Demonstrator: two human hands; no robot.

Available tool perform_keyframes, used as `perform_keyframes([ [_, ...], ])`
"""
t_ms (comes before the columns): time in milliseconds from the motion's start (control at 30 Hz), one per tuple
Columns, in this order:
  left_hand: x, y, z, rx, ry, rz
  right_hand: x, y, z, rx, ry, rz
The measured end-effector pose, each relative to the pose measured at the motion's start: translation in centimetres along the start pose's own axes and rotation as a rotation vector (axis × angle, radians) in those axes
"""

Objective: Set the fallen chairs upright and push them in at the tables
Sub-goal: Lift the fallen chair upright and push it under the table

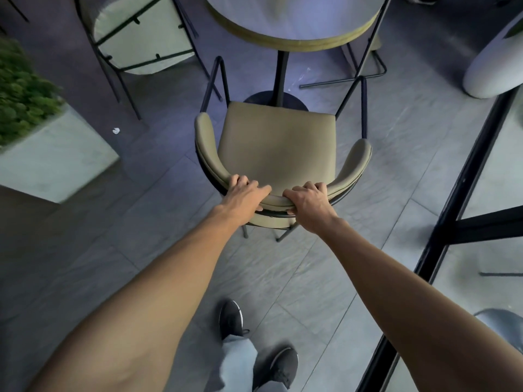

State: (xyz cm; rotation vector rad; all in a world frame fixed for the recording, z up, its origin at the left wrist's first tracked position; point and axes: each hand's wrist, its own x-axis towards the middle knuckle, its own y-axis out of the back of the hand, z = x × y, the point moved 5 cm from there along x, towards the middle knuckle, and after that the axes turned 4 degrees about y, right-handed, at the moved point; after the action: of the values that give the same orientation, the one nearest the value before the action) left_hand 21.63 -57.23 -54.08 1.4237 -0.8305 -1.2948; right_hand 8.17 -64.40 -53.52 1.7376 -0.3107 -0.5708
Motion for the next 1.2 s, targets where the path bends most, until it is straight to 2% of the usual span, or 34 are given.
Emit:
perform_keyframes([
  [567, 9.6, 2.9, -3.9, 0.005, -0.058, 0.043, 9.4, 3.1, 4.1, 0.027, -0.028, 0.0],
  [1200, 11.9, 3.6, -4.3, -0.024, -0.039, 0.031, 11.6, 3.7, 5.7, -0.007, -0.03, 0.018],
])
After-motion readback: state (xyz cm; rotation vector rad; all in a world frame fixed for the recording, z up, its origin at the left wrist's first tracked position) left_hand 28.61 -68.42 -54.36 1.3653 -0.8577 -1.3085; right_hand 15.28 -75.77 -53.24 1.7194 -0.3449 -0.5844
